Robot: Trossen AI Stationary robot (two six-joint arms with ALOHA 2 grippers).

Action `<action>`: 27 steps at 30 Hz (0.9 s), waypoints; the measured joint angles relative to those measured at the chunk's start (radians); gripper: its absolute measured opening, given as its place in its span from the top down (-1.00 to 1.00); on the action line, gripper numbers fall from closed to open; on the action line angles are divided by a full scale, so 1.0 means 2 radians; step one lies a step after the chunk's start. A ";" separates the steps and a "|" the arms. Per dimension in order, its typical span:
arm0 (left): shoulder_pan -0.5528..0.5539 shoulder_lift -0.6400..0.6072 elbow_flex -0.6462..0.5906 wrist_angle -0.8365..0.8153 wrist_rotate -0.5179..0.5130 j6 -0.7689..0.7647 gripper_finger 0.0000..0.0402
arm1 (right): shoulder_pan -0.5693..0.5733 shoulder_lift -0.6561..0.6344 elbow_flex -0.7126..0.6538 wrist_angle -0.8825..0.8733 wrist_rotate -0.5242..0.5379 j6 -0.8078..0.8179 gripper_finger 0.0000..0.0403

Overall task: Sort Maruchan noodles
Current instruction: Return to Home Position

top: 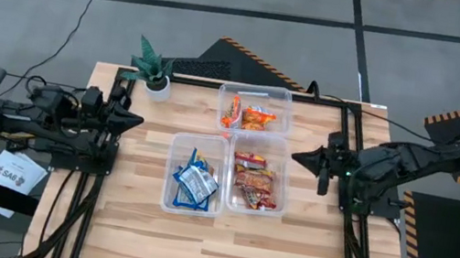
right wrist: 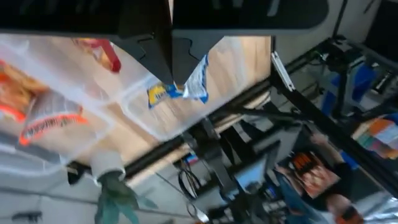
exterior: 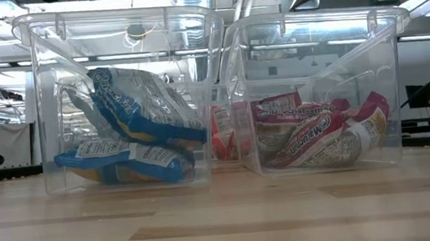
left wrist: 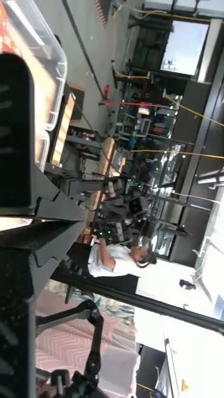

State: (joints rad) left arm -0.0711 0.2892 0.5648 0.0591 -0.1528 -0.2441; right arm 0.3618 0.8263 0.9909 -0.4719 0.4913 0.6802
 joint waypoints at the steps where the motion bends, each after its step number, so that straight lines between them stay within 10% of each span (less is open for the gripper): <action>1: 0.000 0.000 0.000 -0.001 0.002 0.000 1.00 | 0.000 -0.005 0.000 0.005 0.000 -0.008 0.97; 27: 0.000 0.003 -0.056 0.023 0.011 -0.047 1.00 | -0.054 -0.038 0.000 0.045 -0.052 -0.097 0.97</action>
State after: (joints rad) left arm -0.0711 0.2949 0.4529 0.1049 -0.1312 -0.3381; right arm 0.2541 0.7513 0.9913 -0.3817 0.3876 0.4868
